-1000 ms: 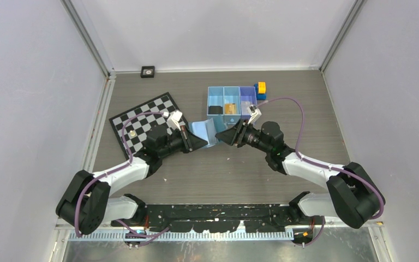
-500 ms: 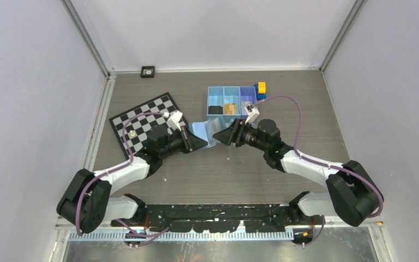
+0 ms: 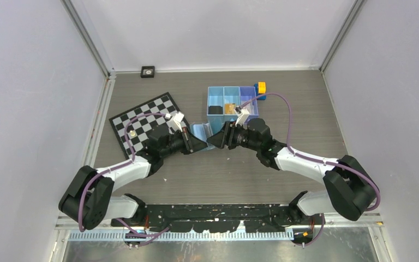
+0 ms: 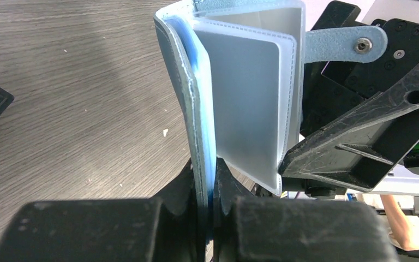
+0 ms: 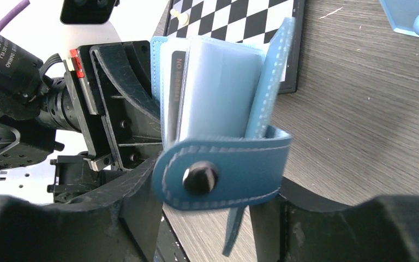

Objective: Take the credit cards out of the card holder
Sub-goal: Remove the credit card from the card holder.

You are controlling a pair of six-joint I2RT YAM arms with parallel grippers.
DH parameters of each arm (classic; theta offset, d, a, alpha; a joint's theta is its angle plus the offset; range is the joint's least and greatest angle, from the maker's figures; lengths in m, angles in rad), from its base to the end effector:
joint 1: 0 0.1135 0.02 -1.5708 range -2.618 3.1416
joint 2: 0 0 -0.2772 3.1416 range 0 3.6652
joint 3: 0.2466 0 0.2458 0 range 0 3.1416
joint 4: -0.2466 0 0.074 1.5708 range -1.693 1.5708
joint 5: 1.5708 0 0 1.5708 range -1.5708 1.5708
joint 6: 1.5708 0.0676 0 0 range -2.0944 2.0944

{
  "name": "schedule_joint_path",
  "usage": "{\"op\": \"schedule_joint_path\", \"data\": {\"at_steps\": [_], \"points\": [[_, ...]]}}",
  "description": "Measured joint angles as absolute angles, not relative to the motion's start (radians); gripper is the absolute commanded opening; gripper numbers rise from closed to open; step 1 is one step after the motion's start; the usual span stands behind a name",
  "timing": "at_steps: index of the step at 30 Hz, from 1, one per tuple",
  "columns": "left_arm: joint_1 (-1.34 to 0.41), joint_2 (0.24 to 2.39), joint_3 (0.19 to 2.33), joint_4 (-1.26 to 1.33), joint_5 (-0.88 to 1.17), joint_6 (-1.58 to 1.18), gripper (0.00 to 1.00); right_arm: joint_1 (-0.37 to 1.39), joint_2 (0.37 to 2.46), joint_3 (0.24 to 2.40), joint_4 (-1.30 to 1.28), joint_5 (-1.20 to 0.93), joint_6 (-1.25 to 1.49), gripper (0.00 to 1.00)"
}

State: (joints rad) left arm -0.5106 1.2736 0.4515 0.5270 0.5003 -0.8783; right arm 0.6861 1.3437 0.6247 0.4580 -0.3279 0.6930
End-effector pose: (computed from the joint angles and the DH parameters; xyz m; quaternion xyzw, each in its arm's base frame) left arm 0.2220 -0.1615 0.2060 0.0026 0.7922 -0.5220 0.3160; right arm 0.2259 0.2131 0.2361 -0.0967 0.7828 0.4822 0.3813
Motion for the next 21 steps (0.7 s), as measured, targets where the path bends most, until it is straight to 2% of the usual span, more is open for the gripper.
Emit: {"op": "schedule_joint_path", "data": {"at_steps": [2,11,12,14,16,19,21], "points": [[-0.511,1.275,0.451,0.527,0.502,-0.879,0.00,0.693,1.344,0.632,0.447,-0.323,0.683,0.51],[-0.511,1.283,0.453,0.550,0.526,-0.883,0.00,0.710,1.355,0.646,0.369,-0.281,0.648,0.40],[-0.511,1.283,0.453,0.553,0.526,-0.884,0.00,0.712,1.354,0.646,0.364,-0.276,0.647,0.42],[-0.511,1.283,0.453,0.561,0.527,-0.884,0.00,0.712,1.354,0.646,0.358,-0.266,0.645,0.55],[-0.511,1.283,0.453,0.567,0.527,-0.884,0.00,0.712,1.352,0.646,0.352,-0.259,0.643,0.57],[-0.511,1.283,0.453,0.572,0.527,-0.884,0.00,0.712,1.346,0.646,0.345,-0.252,0.636,0.37],[-0.511,1.283,0.453,0.572,0.528,-0.886,0.00,0.712,1.337,0.646,0.340,-0.244,0.635,0.29]]}}
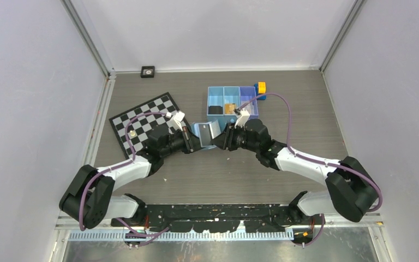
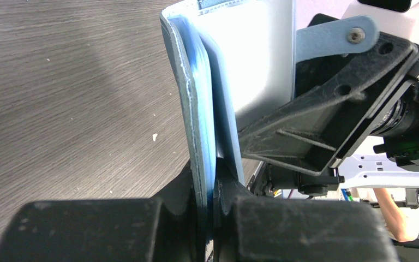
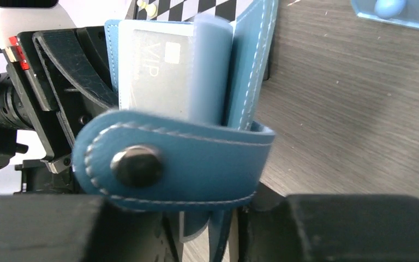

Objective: Take the credit cards out of the card holder
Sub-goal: Remove the credit card from the card holder.

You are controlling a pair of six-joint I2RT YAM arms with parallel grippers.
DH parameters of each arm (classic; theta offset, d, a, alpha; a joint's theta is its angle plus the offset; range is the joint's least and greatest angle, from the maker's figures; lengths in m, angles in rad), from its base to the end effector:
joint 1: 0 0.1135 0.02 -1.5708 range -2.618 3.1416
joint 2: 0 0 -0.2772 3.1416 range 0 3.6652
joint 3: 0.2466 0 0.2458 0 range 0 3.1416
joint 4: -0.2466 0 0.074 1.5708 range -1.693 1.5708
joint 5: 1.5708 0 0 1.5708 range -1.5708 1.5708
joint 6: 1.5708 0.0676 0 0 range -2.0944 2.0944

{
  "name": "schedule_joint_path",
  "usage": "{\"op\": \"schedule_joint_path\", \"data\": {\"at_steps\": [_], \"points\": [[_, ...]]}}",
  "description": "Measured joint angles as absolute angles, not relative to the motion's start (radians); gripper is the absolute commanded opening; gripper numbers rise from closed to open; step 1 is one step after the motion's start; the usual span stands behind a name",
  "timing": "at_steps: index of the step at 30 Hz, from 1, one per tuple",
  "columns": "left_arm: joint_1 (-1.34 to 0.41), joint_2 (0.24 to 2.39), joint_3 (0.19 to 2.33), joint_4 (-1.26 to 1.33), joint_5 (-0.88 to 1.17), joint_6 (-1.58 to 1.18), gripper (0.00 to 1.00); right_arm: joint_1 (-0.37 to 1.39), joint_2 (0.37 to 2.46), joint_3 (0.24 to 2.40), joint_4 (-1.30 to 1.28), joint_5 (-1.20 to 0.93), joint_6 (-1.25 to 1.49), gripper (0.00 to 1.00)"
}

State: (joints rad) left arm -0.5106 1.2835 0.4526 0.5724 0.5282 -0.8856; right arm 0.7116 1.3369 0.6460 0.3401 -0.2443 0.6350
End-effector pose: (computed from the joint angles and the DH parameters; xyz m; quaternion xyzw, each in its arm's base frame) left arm 0.2228 -0.1639 0.2099 0.0139 0.7812 -0.5370 0.3182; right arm 0.2232 0.2140 0.2295 -0.1009 0.8103 0.4326 0.3822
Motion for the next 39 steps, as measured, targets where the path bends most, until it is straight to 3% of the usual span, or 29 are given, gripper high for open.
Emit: {"op": "schedule_joint_path", "data": {"at_steps": [6,11,13,20,32,39], "points": [[-0.511,1.283,0.453,0.575,0.527,-0.888,0.07,0.711,1.271,0.625,0.332,-0.182,0.639,0.01],[-0.493,1.286,0.453,0.600,0.556,-0.923,0.43,0.708,1.213,0.581,0.344,-0.150,0.658,0.00],[-0.469,1.290,0.446,0.643,0.563,-0.952,0.49,0.702,1.196,0.573,0.344,-0.145,0.662,0.01],[-0.422,1.290,0.407,0.755,0.580,-1.020,0.55,0.685,1.184,0.561,0.354,-0.143,0.684,0.01],[-0.392,1.271,0.361,0.858,0.603,-1.078,0.55,0.676,1.203,0.557,0.411,-0.203,0.707,0.01],[-0.369,1.270,0.332,0.957,0.613,-1.131,0.65,0.670,1.214,0.557,0.427,-0.232,0.718,0.01]]}}
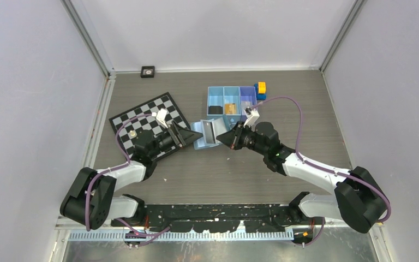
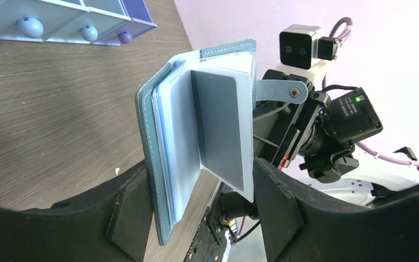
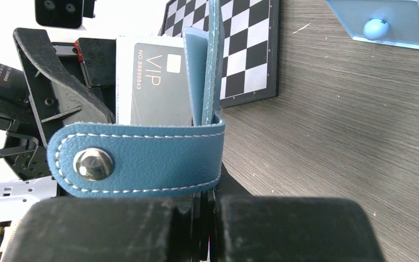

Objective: Take the credit cards out of the card holder
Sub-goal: Remove the credit card from the card holder.

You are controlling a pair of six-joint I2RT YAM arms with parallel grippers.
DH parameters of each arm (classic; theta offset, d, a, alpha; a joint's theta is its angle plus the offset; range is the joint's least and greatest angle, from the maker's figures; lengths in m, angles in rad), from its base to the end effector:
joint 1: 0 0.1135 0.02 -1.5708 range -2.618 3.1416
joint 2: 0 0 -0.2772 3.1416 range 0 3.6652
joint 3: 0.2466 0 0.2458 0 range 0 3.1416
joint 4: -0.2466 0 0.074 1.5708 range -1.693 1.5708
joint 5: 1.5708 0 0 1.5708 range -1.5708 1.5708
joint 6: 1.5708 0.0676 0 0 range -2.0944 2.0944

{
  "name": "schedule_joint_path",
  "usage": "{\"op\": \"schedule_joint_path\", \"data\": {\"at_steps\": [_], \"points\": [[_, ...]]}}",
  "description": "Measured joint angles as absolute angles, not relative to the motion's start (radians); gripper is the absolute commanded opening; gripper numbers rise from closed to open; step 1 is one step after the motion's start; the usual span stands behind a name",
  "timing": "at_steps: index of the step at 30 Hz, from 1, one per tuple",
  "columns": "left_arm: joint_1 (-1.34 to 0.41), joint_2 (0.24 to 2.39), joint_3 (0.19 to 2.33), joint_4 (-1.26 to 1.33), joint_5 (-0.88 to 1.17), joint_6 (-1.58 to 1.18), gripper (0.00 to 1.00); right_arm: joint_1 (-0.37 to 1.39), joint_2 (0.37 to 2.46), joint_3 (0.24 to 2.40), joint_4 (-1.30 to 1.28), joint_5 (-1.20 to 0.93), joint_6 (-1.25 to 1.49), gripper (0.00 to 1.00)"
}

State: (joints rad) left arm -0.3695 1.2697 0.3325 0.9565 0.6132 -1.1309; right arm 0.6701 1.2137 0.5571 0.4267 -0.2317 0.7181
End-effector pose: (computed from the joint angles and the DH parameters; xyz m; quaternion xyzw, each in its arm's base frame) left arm 0.2252 -0.1289 0.2241 -0.0480 0.6999 -0.6186 0.3538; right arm 0.2135 0.1889 0.2434 -0.0531 0.7798 0.4644 0.4164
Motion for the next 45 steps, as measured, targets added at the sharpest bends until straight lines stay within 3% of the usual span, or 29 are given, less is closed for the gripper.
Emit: {"op": "schedule_joint_path", "data": {"at_steps": [10,14,18,19,20,22,24,38,45], "points": [[-0.364,1.314,0.328,1.052,0.631,-1.183,0.63,0.665,1.250,0.557,0.467,-0.270,0.738,0.01],[-0.361,1.314,0.326,1.061,0.630,-1.194,0.34,0.664,1.251,0.557,0.476,-0.278,0.741,0.01],[-0.360,1.312,0.324,1.052,0.630,-1.185,0.11,0.664,1.251,0.557,0.494,-0.291,0.745,0.01],[-0.360,1.311,0.324,1.047,0.629,-1.178,0.04,0.664,1.251,0.556,0.500,-0.293,0.747,0.02],[-0.360,1.310,0.324,1.042,0.629,-1.176,0.00,0.664,1.251,0.556,0.503,-0.295,0.748,0.11],[-0.359,1.309,0.324,1.020,0.624,-1.162,0.00,0.662,1.251,0.556,0.508,-0.295,0.750,0.34],[-0.358,1.308,0.324,0.997,0.620,-1.146,0.00,0.659,1.250,0.556,0.503,-0.290,0.753,0.46],[-0.359,1.186,0.326,0.712,0.513,-1.028,0.00,0.657,0.933,0.558,0.247,-0.036,0.655,0.55],[-0.363,1.221,0.329,0.692,0.516,-1.014,0.00,0.710,1.067,0.614,0.260,-0.186,0.618,0.47]]}}
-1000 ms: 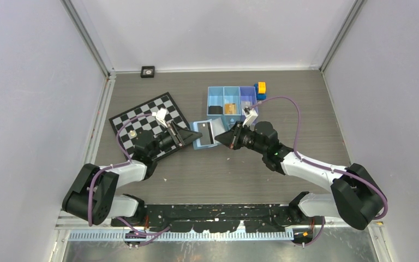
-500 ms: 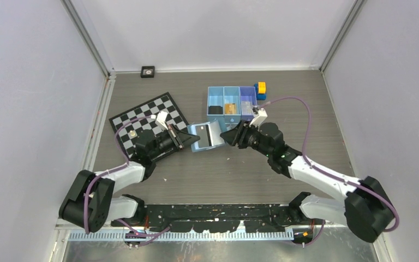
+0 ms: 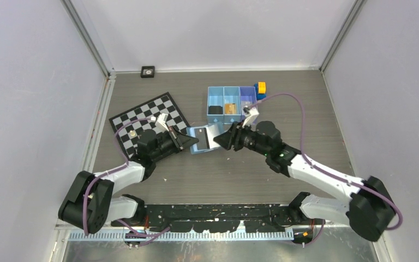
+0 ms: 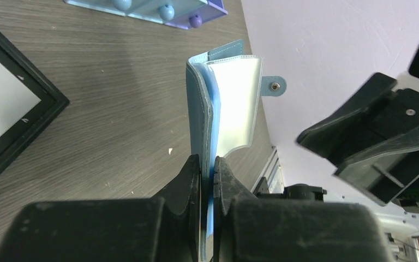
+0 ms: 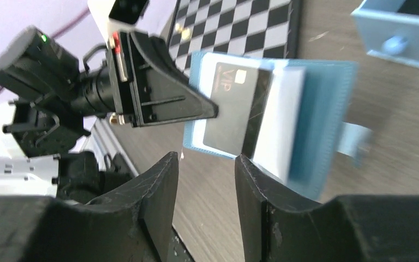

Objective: Take the credit cards out of the card holder
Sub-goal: Remove the credit card from the card holder.

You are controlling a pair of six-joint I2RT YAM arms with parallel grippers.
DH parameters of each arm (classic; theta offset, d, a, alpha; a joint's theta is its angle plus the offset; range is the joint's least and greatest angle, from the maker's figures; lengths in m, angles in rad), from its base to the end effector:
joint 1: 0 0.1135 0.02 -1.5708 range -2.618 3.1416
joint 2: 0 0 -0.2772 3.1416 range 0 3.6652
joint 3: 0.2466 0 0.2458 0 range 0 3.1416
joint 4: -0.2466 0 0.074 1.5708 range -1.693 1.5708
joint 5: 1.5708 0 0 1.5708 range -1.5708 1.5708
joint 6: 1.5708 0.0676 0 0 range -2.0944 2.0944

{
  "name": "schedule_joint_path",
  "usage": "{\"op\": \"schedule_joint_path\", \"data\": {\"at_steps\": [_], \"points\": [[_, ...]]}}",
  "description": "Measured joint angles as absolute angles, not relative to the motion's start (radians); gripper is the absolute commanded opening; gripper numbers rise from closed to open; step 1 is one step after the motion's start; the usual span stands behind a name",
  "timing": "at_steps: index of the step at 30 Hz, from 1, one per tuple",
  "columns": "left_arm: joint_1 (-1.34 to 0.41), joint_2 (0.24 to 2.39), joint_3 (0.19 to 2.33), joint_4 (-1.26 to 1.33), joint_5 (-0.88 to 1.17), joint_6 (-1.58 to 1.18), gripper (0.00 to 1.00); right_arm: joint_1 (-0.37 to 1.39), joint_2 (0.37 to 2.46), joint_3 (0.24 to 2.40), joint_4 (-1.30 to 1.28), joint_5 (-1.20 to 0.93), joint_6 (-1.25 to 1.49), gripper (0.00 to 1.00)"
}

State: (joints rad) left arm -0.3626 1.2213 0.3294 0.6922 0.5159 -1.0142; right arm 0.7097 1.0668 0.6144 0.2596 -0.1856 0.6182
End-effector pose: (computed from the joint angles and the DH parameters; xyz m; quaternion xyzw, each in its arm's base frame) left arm 0.2234 -0.1204 0.1998 -0.0865 0.7608 -0.5414 0.3473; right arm 0.1926 0.1819 0.2791 -0.0940 0.7651 0.4464 0.4545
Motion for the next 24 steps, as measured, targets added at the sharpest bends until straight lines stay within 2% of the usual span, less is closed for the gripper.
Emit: {"op": "schedule_joint_path", "data": {"at_steps": [7,18,21,24], "points": [[-0.399,1.273,0.344,0.772,0.569,-1.034,0.00,0.712,1.274,0.650,0.292,-0.313,0.665,0.46],[-0.408,1.276,0.344,0.858,0.609,-1.067,0.00,0.585,1.388,0.650,0.467,-0.470,0.848,0.44],[-0.409,1.302,0.344,0.910,0.632,-1.093,0.00,0.577,1.392,0.645,0.516,-0.500,0.882,0.39],[-0.407,1.357,0.346,0.998,0.657,-1.138,0.00,0.558,1.411,0.632,0.586,-0.528,0.921,0.31]]}}
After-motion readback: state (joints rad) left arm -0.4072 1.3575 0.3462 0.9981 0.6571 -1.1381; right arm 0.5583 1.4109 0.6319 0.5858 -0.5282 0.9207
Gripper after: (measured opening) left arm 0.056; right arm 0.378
